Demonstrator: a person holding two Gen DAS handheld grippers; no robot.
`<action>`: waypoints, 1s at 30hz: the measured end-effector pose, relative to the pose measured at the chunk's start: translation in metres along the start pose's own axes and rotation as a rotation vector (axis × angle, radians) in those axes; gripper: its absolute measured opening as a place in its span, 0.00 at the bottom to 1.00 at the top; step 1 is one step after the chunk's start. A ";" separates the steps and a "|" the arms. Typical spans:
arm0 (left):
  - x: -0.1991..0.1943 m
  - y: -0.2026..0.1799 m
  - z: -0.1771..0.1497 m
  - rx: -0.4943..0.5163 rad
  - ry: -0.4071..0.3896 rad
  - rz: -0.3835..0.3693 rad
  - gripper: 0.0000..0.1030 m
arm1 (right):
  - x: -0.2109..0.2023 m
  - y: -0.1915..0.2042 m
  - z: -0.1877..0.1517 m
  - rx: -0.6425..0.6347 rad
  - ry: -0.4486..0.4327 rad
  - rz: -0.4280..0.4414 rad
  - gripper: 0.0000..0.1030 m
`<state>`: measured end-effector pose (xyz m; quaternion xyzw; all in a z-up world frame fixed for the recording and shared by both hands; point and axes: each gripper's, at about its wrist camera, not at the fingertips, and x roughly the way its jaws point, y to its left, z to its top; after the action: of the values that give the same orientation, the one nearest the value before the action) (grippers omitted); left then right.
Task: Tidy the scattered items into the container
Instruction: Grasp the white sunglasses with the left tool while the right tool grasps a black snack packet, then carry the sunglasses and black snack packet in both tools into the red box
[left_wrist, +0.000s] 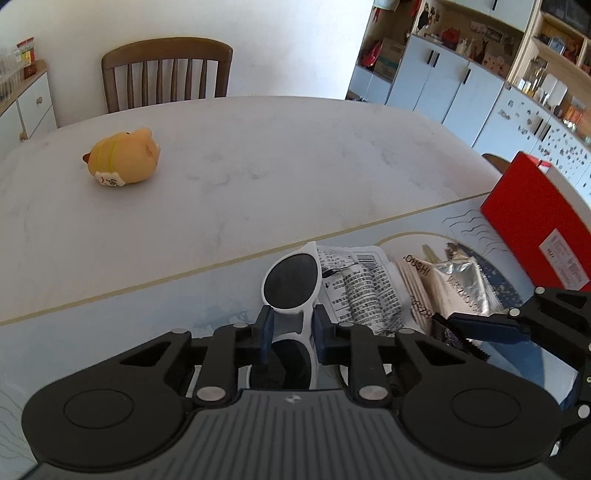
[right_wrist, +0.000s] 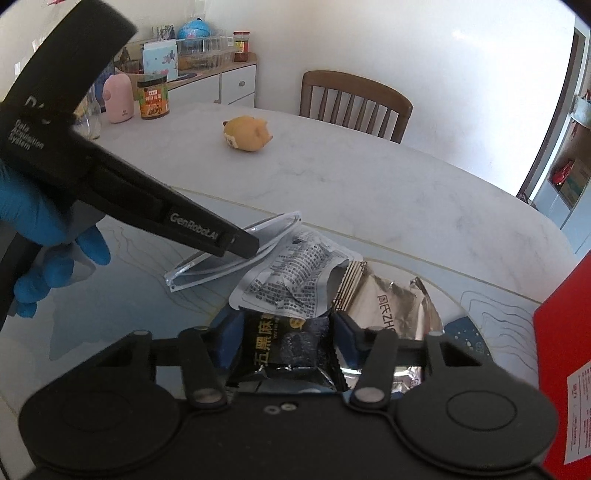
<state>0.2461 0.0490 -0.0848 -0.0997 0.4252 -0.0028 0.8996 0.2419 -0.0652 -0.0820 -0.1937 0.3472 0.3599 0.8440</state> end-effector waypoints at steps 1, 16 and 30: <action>-0.002 0.001 0.000 -0.005 -0.006 -0.004 0.18 | -0.002 0.000 0.000 0.003 -0.005 -0.002 1.00; -0.052 0.000 -0.011 -0.053 -0.092 -0.070 0.05 | -0.060 -0.017 0.005 0.100 -0.113 -0.043 1.00; -0.130 -0.064 0.020 0.056 -0.270 -0.214 0.05 | -0.154 -0.063 0.000 0.157 -0.276 -0.123 1.00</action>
<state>0.1835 0.0016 0.0382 -0.1188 0.2871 -0.0967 0.9456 0.2117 -0.1802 0.0344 -0.0965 0.2424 0.3026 0.9167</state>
